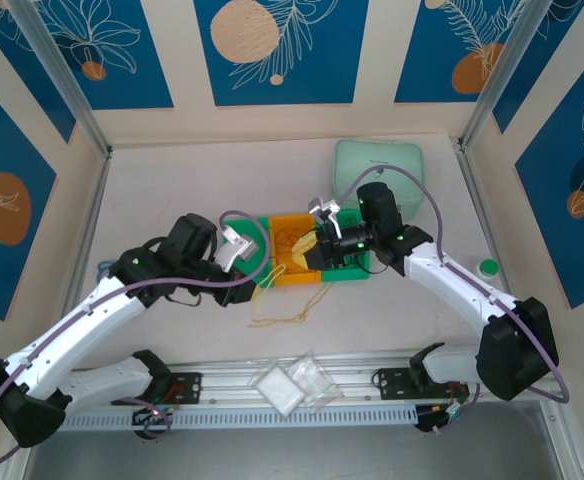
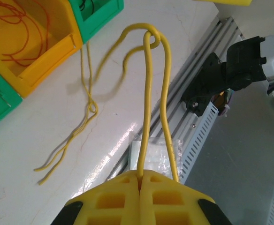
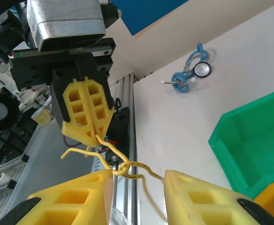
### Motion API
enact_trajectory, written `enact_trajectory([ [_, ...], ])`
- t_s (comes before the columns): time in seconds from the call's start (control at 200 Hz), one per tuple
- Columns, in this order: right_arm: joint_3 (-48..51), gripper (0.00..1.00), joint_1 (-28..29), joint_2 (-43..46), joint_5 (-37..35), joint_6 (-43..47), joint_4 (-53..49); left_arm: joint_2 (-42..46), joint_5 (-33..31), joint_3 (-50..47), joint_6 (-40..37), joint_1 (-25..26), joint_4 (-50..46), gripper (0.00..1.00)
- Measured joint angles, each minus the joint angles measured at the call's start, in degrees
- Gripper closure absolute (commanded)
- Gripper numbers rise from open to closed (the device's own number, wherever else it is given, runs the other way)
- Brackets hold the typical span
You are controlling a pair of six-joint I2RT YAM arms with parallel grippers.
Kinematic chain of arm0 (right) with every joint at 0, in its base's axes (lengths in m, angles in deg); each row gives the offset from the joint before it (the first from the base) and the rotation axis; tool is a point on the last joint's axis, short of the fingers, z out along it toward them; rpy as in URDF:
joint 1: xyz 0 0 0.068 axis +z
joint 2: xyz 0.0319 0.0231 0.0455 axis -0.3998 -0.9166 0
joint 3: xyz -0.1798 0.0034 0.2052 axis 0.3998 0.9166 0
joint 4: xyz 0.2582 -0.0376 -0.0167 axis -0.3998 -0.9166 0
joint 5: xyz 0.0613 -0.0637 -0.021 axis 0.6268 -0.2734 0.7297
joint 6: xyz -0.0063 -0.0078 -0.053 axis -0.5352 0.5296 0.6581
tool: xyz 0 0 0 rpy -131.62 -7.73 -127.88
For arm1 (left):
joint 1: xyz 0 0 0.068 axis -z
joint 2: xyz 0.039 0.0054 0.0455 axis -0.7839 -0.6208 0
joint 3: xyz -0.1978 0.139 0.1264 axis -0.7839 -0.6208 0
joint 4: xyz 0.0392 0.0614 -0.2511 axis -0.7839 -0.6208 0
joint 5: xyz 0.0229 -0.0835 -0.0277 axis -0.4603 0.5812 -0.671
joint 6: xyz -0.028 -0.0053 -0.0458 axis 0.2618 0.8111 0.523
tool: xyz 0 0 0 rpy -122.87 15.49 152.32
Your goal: Untangle the cables
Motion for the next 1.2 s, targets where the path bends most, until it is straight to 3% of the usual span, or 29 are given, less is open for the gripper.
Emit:
enact_trajectory([
  [0.465,0.0,0.67,0.4,-2.5,7.4,-1.7,5.7,0.2,4.7,2.6,-1.2,0.0,-0.6,1.0],
  [1.201,0.7,0.69,1.0,-3.3,11.8,-3.4,8.7,0.5,7.0,4.7,-1.4,0.0,0.0,1.0],
])
